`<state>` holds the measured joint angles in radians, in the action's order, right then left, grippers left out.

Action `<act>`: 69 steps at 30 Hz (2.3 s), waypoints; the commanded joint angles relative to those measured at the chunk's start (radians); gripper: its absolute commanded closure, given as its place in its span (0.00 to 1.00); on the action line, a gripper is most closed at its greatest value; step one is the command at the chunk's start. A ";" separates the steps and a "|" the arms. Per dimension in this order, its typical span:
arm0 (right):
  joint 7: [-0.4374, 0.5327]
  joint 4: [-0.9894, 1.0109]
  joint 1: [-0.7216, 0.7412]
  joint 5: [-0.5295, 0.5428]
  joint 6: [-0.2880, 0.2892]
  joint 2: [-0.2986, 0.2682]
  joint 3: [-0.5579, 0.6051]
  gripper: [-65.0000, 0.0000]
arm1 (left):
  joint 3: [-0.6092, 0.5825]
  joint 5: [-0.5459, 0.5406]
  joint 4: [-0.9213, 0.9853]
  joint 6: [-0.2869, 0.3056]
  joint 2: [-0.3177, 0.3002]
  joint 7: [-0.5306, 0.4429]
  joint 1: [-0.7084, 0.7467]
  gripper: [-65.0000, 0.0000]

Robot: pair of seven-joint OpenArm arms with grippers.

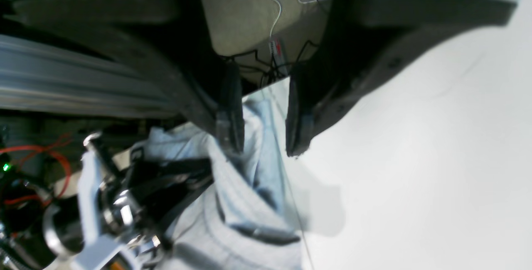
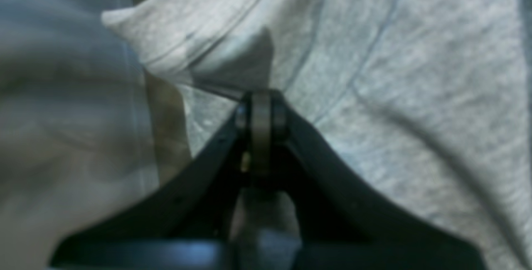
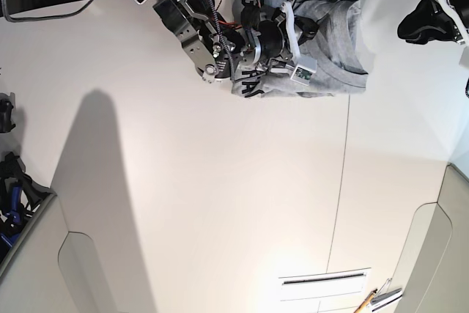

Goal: Fold the T-shirt properly
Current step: 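Grasp the folded shirt bundle with the right gripper, then drag the folded shirt with the right gripper to the table edge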

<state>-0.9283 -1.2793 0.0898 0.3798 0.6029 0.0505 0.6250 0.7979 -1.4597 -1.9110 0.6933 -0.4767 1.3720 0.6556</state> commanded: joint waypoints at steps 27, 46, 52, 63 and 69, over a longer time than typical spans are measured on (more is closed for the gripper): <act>0.068 -0.007 -0.132 -0.347 -0.535 -0.024 -0.792 1.00 | 0.009 -0.024 -0.014 0.005 -0.006 -0.026 -0.024 0.68; 0.049 -0.225 -0.294 -0.312 -0.518 -0.106 -1.013 1.00 | 0.008 -0.024 -0.014 0.005 -0.028 -0.029 -0.041 0.68; 0.050 -0.275 -0.320 -0.312 -0.521 -0.106 -1.014 1.00 | 0.008 -0.024 -0.014 0.005 -0.028 -0.029 -0.041 0.68; 0.058 -0.275 -0.320 -0.360 -0.555 -0.106 -1.108 1.00 | 0.008 -0.024 -0.014 0.005 -0.028 -0.029 -0.041 0.68; 0.065 -0.277 -0.312 -0.302 -0.553 -0.134 -1.138 1.00 | 0.008 -0.024 -0.014 0.005 -0.028 -0.029 -0.041 0.68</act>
<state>-0.7589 -1.5757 -0.2020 0.1387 0.0963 -0.0757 -0.5037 0.7979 -1.4593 -1.9110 0.6930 -0.4873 1.3605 0.6121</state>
